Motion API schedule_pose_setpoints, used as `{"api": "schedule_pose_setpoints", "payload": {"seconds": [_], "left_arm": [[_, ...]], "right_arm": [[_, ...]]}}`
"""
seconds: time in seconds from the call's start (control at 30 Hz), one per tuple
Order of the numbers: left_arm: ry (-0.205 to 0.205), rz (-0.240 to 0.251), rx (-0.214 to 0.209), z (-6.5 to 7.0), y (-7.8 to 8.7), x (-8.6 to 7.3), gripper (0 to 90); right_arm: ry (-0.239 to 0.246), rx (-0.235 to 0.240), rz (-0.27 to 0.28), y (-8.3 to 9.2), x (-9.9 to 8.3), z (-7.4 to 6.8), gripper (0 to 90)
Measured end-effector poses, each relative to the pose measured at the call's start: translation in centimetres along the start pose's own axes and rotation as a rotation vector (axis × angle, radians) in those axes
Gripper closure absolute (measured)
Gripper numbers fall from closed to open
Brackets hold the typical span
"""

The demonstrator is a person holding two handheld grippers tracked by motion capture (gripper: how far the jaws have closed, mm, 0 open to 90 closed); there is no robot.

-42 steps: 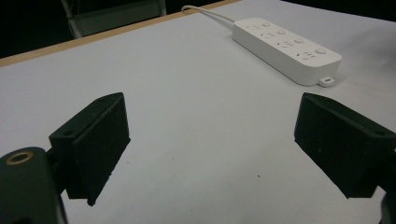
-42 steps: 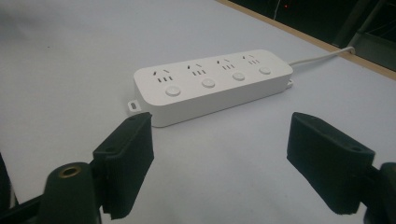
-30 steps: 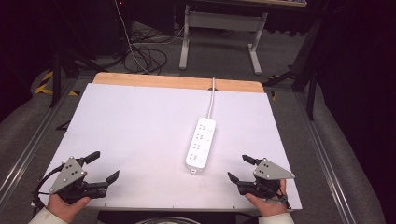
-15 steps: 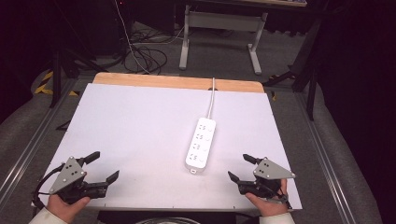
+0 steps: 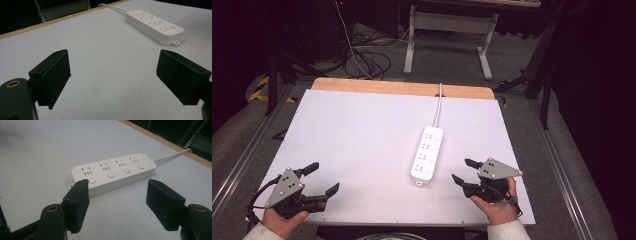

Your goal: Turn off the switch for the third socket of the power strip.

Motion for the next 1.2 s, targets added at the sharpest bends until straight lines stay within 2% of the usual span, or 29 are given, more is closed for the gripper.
{"api": "schedule_pose_setpoints", "payload": {"seconds": [0.03, 0.1, 0.37, 0.77, 0.97, 1.2], "left_arm": [[0.0, 0.0, 0.0, 0.0, 0.0, 0.0, 12.2], [0.0, -0.001, 0.0, 0.0, 0.0, 0.0, 12.2], [0.001, 0.0, 0.001, 0.0, 0.0, 0.0, 12.2], [-0.002, -0.001, 0.002, -0.1, 0.0, 0.0, 12.2], [-0.001, -0.002, 0.003, -0.1, 0.0, 0.0, 12.2], [-0.003, -0.003, 0.002, -0.1, 0.0, 0.0, 12.2]], "right_arm": [[0.0, 0.0, 0.0, 0.0, 0.0, 0.0, 35.4], [-0.01, 0.032, -0.007, -0.5, 0.7, 0.1, 36.5], [-0.005, 0.068, -0.021, -1.8, 2.2, 0.5, 40.5], [0.011, 0.084, -0.035, -3.5, 3.6, 0.8, 43.0], [0.014, 0.111, -0.055, -4.7, 4.3, 0.7, 47.8], [0.019, 0.12, -0.053, -6.0, 5.0, 0.7, 49.9]]}}
Point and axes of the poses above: each handheld gripper's, and its own axes: y roughly backward along the jaws, x roughly out of its top, z roughly to its right, the point moved 10 cm from there along -y, roughly forward along the jaws, and after that the axes turned 10 degrees about y, right-handed, at the moved point
